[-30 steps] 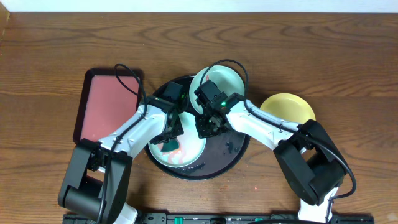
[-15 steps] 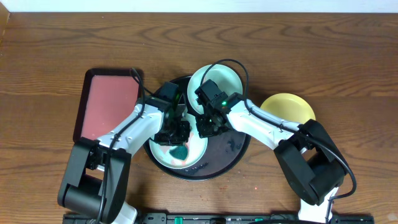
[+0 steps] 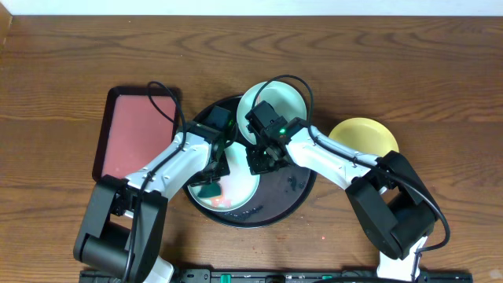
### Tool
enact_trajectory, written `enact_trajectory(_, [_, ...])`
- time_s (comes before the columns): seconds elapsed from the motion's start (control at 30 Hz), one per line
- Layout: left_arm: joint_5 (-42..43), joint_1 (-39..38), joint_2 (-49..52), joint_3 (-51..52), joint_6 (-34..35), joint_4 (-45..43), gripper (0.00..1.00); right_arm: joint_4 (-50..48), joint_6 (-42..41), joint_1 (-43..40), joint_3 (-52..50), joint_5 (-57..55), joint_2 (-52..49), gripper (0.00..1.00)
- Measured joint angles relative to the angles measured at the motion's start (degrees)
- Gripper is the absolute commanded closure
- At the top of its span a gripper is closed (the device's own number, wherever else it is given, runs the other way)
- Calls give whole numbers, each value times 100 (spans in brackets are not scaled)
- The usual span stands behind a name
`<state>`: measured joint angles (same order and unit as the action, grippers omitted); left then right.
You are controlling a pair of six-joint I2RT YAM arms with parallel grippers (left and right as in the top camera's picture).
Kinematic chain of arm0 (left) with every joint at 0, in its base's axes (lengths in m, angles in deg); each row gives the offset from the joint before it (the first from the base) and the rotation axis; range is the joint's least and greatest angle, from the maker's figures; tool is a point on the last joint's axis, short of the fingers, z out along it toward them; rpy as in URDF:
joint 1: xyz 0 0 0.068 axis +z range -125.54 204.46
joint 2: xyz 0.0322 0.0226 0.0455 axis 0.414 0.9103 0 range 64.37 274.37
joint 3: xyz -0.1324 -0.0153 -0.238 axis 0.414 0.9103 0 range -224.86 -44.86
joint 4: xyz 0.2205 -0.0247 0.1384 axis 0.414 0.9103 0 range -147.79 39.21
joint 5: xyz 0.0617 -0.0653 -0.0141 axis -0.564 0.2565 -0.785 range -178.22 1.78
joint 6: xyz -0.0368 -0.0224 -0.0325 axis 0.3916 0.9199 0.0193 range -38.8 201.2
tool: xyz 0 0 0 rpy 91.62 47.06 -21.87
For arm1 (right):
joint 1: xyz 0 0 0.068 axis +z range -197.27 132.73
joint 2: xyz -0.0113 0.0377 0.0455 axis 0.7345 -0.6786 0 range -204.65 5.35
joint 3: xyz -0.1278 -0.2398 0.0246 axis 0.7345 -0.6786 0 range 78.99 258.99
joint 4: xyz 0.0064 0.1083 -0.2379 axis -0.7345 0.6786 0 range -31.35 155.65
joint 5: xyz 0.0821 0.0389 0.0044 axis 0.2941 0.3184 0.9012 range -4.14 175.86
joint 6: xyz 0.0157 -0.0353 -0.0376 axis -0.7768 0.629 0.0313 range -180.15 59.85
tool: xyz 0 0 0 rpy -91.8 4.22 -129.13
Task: Clean dirty plates on tray and stack at the side
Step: 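Scrub the green plate with the sponge in the left gripper, then retract the left gripper with the sponge to the red tray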
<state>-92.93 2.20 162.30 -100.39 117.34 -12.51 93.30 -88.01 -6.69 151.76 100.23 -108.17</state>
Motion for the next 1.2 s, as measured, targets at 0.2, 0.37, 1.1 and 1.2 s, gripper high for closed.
enact_trajectory(0.2, [-68,7,57,-162,-22,205,93,2,0,0,2,0,0,99])
enact_trajectory(0.37, [-195,61,149,-846,-195,446,93,7,0,0,2,0,0,99])
enact_trajectory(1.1, [-472,2026,149,-2347,-946,824,92,22,-2,0,2,-7,0,93])
enact_trajectory(1.2, [-470,2236,149,-2347,-946,804,93,24,-4,0,2,-13,-2,91])
